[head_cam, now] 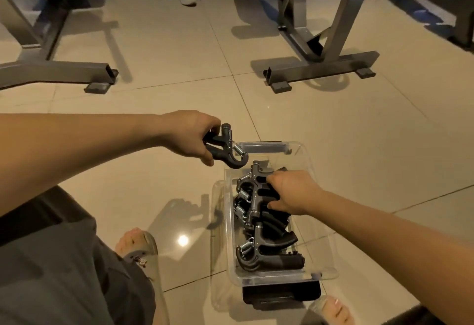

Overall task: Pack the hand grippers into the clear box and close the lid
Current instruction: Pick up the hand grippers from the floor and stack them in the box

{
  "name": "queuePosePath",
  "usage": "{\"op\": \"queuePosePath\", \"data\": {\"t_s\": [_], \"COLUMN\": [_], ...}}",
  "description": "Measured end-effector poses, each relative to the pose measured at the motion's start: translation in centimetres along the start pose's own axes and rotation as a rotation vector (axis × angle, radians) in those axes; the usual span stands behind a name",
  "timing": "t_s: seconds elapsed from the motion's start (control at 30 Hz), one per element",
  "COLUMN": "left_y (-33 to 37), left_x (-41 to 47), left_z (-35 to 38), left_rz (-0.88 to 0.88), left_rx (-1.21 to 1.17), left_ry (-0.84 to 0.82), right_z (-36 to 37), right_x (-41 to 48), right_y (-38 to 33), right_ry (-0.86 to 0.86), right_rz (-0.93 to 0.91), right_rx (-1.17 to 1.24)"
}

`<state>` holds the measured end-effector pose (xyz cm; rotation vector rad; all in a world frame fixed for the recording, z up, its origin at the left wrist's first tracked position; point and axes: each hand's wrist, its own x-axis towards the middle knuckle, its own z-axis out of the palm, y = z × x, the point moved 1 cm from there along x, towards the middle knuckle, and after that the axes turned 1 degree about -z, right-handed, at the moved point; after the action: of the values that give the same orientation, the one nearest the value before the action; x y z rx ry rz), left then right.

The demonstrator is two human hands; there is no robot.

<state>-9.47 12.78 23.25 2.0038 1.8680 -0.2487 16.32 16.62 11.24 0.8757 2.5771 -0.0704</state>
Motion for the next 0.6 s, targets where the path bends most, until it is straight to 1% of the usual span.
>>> {"op": "queuePosePath", "data": {"t_s": [0.2,0.6], "left_y": [0.3,0.0], "left_x": [-0.3,-0.6], "left_z": [-0.2,0.0], "left_rz": [0.006,0.001], "left_rx": [-0.009,-0.03], "left_ry": [0.004,-0.004], "right_z": [1.4,1.6], "right_x": [-0.2,0.9], "right_y": [-0.7,-1.3], "right_ry": [0.027,0.002], "right_rz": [0.021,0.059], "right_rx": [-0.03,-0.018]}}
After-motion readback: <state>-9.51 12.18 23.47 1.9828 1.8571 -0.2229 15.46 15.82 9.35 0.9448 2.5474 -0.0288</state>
